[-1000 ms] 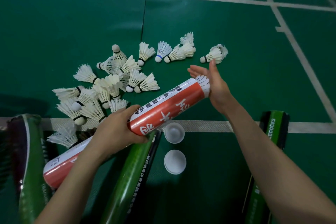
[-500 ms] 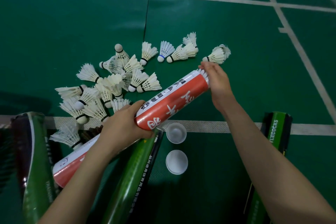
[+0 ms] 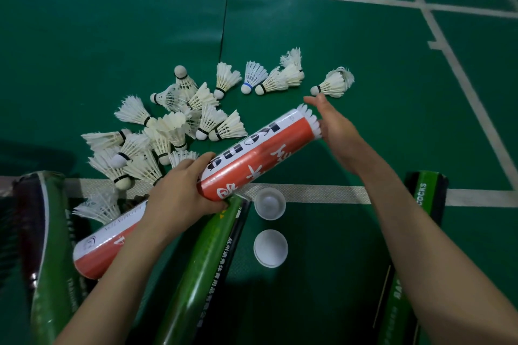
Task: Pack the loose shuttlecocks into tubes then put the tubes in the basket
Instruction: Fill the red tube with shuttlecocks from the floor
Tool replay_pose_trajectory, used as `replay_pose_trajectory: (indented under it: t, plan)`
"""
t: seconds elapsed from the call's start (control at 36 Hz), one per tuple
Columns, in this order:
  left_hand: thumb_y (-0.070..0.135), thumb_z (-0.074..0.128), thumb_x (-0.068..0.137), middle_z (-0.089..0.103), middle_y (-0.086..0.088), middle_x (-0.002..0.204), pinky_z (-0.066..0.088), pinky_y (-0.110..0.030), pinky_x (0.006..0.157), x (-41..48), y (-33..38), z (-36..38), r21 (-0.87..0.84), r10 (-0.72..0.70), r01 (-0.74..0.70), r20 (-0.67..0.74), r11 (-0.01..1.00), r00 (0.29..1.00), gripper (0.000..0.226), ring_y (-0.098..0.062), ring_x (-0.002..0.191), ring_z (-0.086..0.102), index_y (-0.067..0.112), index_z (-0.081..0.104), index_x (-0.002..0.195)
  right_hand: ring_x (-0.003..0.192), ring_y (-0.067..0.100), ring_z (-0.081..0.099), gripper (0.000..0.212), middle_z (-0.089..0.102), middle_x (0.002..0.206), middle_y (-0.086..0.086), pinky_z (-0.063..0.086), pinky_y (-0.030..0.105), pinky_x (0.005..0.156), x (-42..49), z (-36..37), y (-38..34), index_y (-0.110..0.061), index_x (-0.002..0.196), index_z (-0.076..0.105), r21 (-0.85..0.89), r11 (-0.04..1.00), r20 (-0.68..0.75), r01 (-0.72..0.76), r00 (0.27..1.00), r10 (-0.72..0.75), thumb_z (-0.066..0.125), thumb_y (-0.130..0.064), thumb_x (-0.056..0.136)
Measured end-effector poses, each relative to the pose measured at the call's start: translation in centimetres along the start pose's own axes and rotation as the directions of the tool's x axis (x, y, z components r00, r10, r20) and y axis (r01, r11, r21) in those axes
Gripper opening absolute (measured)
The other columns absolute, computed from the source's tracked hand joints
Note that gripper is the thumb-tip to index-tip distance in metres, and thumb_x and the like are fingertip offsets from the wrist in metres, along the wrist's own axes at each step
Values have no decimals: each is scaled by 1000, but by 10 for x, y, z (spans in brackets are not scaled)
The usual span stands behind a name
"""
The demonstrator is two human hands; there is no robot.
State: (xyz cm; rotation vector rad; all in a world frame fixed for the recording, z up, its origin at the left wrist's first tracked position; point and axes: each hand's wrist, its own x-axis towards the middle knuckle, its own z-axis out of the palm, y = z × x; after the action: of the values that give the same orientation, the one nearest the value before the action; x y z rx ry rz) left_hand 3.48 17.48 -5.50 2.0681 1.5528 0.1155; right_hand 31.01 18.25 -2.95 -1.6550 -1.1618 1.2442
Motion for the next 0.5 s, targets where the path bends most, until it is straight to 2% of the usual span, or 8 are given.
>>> replay_pose_trajectory:
  t: [0.06,0.14,0.17,0.28,0.39,0.5]
  plan:
    - [45,84,60,54,3,120,49,-38,85,-1,1,1,-17,5,-5,-4,1000,1000,98,-21,105,54,30,34,144,128,21,47,74,54,135,10,23,47,116,0,-1,1,-26,142,38,15,1000,-1,-5,1000,5,24,-72,86]
    - [45,84,59,54,2,120,49,-38,86,-2,-1,1,-40,2,-2,-2,999,1000,99,-21,104,55,29,35,144,119,20,56,76,69,111,9,19,50,117,1,-2,3,-27,140,39,46,999,40,-26,999,25,20,-74,84]
    - [45,85,59,54,2,120,49,-39,86,-2,-2,1,-40,2,-2,1,999,1000,100,-21,105,55,29,35,144,120,20,56,76,69,110,10,17,52,117,1,-1,3,-28,140,39,37,999,49,-34,998,32,19,-76,84]
    - [47,83,59,54,3,120,49,-39,86,-2,0,0,-23,7,-7,10,1000,1000,99,-21,105,55,30,35,143,133,20,42,75,52,139,7,17,51,117,2,0,8,-30,141,40,18,998,31,-68,997,67,22,-76,84]
    - [48,83,59,55,3,121,48,-39,87,-2,1,0,-13,-1,1,16,1000,1000,99,-21,105,55,30,35,143,133,18,41,62,48,141,5,20,45,118,2,5,10,-26,144,37,22,998,15,-65,998,65,21,-62,95]
    - [46,84,58,56,2,123,47,-39,89,-3,2,2,-25,-13,14,23,1000,1000,99,-22,104,56,28,36,143,133,18,42,63,49,141,5,21,45,117,5,8,12,-27,144,37,-2,998,19,-70,997,70,22,-63,94]
